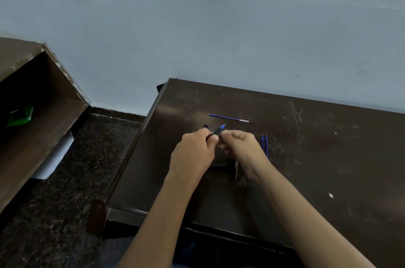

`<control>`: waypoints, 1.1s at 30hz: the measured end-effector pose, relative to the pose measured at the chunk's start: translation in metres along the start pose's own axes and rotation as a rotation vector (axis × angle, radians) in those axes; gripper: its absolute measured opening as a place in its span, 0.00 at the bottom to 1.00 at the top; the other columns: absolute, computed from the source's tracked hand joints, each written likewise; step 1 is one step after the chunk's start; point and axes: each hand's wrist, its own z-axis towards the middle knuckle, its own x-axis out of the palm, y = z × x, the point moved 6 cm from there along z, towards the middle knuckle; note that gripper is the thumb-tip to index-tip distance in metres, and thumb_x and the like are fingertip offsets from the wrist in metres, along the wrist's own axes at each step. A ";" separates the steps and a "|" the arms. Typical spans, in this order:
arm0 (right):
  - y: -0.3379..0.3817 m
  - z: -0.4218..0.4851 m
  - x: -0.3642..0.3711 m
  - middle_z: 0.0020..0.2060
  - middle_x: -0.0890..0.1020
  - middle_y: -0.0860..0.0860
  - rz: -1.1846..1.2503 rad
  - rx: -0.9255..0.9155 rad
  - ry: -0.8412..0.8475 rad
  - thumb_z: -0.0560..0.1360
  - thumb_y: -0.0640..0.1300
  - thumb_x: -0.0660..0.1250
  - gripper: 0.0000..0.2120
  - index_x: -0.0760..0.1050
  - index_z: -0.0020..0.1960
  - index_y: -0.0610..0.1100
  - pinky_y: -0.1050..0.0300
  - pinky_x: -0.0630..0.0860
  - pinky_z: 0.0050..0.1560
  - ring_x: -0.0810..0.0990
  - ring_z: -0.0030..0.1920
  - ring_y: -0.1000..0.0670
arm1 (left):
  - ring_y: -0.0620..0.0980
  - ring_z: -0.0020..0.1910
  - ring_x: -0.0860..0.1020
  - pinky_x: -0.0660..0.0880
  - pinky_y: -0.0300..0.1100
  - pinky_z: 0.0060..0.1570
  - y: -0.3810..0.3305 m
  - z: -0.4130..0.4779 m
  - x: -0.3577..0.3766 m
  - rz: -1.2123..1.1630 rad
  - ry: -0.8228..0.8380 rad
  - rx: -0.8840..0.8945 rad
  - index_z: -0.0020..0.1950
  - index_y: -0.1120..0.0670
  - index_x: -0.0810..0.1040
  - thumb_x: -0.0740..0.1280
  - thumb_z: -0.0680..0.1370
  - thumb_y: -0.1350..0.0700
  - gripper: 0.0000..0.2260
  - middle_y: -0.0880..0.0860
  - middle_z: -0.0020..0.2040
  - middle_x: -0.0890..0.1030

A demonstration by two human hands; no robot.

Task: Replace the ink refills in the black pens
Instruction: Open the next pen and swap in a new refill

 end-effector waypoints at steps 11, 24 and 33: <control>-0.002 -0.010 0.010 0.27 0.80 0.51 0.570 0.295 -0.084 0.69 0.44 0.76 0.08 0.77 0.35 0.44 0.64 0.72 0.28 0.77 0.25 0.56 | 0.42 0.27 0.66 0.58 0.33 0.27 -0.010 -0.002 0.012 0.039 0.037 0.095 0.43 0.51 0.68 0.56 0.81 0.50 0.09 0.46 0.35 0.68; 0.005 -0.011 0.014 0.39 0.82 0.49 0.764 0.242 -0.061 0.73 0.36 0.70 0.04 0.80 0.47 0.41 0.67 0.73 0.35 0.79 0.36 0.55 | 0.42 0.29 0.68 0.58 0.36 0.28 -0.009 0.000 0.003 0.002 -0.027 0.059 0.39 0.50 0.68 0.56 0.81 0.49 0.12 0.46 0.34 0.70; 0.019 -0.012 0.014 0.40 0.82 0.47 0.752 0.089 0.029 0.75 0.33 0.65 0.06 0.79 0.48 0.40 0.64 0.73 0.40 0.79 0.39 0.53 | 0.43 0.29 0.68 0.62 0.37 0.31 -0.009 0.000 0.001 -0.218 0.041 -0.004 0.30 0.49 0.65 0.56 0.81 0.50 0.18 0.47 0.31 0.70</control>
